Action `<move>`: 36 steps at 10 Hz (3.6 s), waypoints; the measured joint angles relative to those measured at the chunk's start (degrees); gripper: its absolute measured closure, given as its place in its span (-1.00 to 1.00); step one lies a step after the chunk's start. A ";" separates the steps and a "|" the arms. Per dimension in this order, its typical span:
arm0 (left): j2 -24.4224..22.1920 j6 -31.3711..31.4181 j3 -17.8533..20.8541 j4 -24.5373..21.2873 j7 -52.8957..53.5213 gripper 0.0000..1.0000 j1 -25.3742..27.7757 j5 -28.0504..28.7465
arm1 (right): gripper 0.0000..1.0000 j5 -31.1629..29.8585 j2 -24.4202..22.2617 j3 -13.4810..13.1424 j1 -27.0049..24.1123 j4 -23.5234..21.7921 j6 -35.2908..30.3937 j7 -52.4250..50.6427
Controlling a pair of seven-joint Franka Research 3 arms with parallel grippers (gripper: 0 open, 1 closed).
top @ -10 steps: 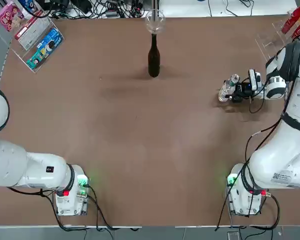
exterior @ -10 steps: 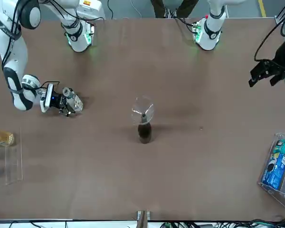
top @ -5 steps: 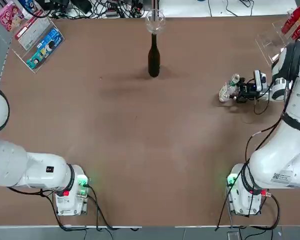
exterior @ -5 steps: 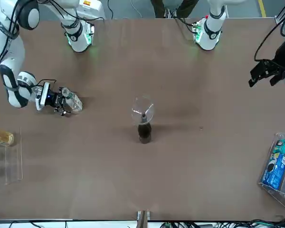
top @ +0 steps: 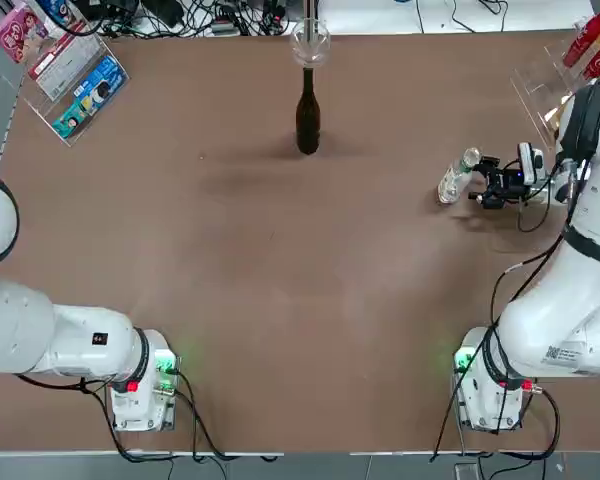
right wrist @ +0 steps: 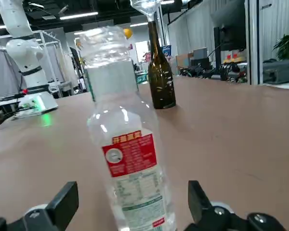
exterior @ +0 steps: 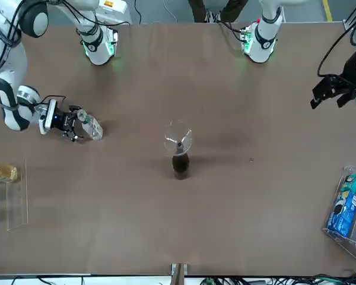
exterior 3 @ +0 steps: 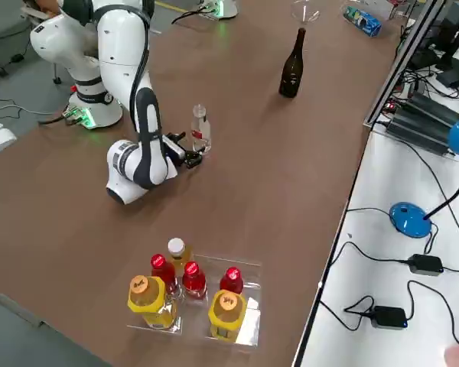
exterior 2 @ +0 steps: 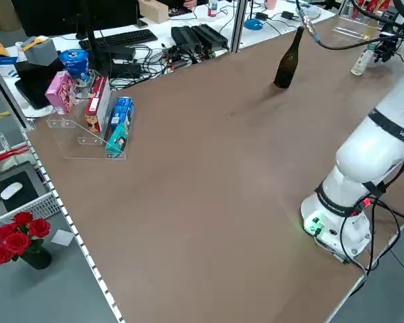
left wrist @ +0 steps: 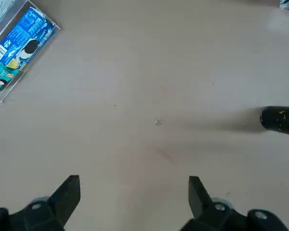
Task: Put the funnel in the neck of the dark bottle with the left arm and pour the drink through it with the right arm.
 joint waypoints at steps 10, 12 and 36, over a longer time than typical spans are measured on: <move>0.00 0.00 -0.04 0.10 0.12 -0.98 -0.01 0.00 | -1.00 -21.84 -26.84 -6.43 1.51 13.49 6.48 51.12; 0.01 0.00 0.06 0.10 0.98 -0.98 0.04 0.00 | -1.00 -26.19 -28.19 -6.25 1.84 22.72 7.08 68.62; 0.09 0.00 0.15 0.11 7.03 -0.98 0.47 0.00 | -1.00 -70.79 -53.38 34.16 -6.26 28.47 7.52 158.43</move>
